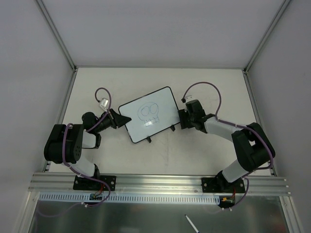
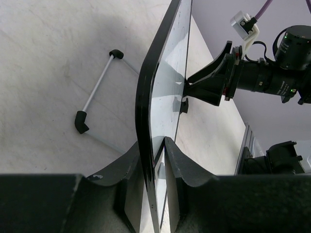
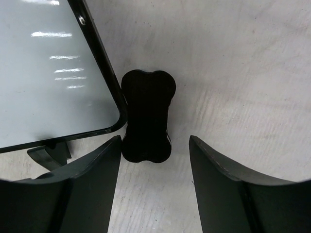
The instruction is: Erase the whiteboard
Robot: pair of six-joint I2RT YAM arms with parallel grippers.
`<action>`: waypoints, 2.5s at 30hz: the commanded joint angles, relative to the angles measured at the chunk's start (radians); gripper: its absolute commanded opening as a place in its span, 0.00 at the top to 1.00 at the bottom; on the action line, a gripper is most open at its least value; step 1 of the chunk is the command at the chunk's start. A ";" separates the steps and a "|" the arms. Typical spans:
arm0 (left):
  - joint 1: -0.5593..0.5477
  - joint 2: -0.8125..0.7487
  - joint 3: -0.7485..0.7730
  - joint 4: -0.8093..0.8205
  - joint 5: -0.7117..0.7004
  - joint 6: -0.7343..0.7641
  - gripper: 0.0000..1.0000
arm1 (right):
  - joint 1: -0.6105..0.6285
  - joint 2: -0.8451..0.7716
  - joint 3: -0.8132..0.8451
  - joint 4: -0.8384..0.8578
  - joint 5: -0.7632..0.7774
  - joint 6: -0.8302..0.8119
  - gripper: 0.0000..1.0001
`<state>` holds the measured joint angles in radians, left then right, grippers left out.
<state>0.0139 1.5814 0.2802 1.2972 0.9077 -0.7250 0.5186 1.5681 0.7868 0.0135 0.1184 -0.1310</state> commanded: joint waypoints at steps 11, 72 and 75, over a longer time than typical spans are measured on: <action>0.006 -0.038 -0.021 0.209 0.003 0.013 0.78 | 0.008 0.038 0.061 -0.009 0.021 0.027 0.60; 0.015 0.020 -0.001 0.232 0.020 -0.022 1.00 | 0.112 -0.231 0.118 0.181 -0.037 -0.065 1.00; 0.015 0.022 0.002 0.232 0.022 -0.025 1.00 | 0.162 -0.186 0.103 0.282 -0.033 -0.091 1.00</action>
<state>0.0212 1.5974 0.2745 1.3155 0.9386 -0.7696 0.6415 1.3567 0.8825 0.1295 0.1120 -0.1638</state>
